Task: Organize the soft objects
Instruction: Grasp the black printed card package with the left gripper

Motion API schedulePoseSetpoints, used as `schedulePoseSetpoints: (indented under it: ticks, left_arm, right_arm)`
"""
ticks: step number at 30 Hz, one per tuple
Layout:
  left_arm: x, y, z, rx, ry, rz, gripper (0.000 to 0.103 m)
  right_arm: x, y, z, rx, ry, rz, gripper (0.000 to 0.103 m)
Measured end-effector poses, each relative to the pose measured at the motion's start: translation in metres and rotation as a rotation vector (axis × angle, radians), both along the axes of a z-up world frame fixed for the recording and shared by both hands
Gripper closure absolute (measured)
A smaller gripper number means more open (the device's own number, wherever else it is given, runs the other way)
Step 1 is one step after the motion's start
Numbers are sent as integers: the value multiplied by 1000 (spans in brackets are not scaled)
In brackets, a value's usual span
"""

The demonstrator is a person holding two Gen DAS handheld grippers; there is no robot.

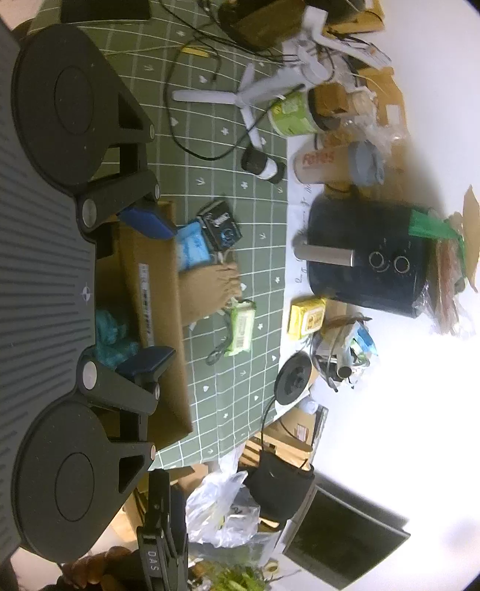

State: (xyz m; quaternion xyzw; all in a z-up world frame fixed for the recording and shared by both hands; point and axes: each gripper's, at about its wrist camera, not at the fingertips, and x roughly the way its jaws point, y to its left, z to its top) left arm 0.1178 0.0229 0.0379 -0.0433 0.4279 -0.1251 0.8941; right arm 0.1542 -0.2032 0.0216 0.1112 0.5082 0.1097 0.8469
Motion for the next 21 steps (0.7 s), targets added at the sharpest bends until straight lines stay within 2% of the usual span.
schedulePoseSetpoints:
  ticks: [9,21]
  left_arm:
    - [35,5,-1,41,-38,-54,40]
    - [93,17,-26,107,-25,-145,40]
  right_arm:
    - [11,-5,-3,-71,-47,-43,0]
    - [49,0,-10,-141,-92,-31,0]
